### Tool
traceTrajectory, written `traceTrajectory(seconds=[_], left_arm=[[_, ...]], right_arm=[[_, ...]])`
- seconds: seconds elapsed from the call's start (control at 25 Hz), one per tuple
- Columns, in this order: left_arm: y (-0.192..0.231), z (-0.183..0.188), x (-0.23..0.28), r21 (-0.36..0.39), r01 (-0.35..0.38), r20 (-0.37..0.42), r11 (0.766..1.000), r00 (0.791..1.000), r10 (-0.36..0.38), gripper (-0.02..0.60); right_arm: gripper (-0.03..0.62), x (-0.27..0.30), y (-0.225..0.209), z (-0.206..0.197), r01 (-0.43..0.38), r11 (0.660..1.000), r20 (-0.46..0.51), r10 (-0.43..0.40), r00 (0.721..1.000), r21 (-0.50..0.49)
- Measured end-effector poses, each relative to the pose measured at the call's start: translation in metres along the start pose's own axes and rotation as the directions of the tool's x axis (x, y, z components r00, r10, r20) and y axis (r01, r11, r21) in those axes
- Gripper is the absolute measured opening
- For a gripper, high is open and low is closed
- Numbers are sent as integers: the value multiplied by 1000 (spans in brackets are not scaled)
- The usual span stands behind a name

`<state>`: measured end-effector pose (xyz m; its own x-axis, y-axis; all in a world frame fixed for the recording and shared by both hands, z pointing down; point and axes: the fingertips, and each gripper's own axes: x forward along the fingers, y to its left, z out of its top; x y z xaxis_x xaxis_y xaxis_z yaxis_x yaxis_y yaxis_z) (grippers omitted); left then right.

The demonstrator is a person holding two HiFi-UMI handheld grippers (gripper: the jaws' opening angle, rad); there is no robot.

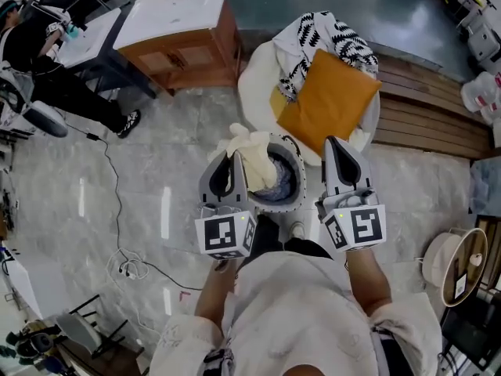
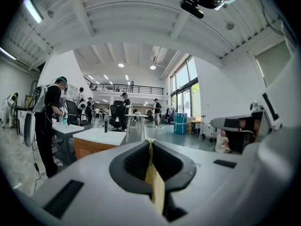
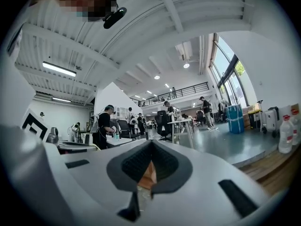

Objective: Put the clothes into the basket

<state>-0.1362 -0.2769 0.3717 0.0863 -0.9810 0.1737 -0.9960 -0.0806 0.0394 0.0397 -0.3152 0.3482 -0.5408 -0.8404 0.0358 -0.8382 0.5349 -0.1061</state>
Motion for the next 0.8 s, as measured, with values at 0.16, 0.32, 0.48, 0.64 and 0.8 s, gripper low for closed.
traceTrajectory(seconds=[0.16, 0.32, 0.48, 0.64, 0.8], left_arm=[[13, -27, 28, -1, 30, -48, 1000, 998, -30, 11], [26, -63, 56, -4, 73, -117, 997, 990, -73, 11], [37, -111, 79, -38, 104, -207, 994, 972, -110, 11], [39, -166, 92, -51, 132, -312, 990, 940, -141, 11], [39, -227, 104, -54, 153, -409, 987, 898, -161, 11]], right_arm=[[-12, 21, -1, -21, 32, 999, -49, -32, 998, 1], [-12, 42, 4, -41, 60, 998, -96, -60, 994, -1], [-12, 60, 10, -63, 79, 997, -144, -80, 986, -8], [-12, 69, 13, -88, 101, 995, -196, -100, 975, -8], [-12, 79, 13, -111, 123, 992, -243, -121, 963, -6]])
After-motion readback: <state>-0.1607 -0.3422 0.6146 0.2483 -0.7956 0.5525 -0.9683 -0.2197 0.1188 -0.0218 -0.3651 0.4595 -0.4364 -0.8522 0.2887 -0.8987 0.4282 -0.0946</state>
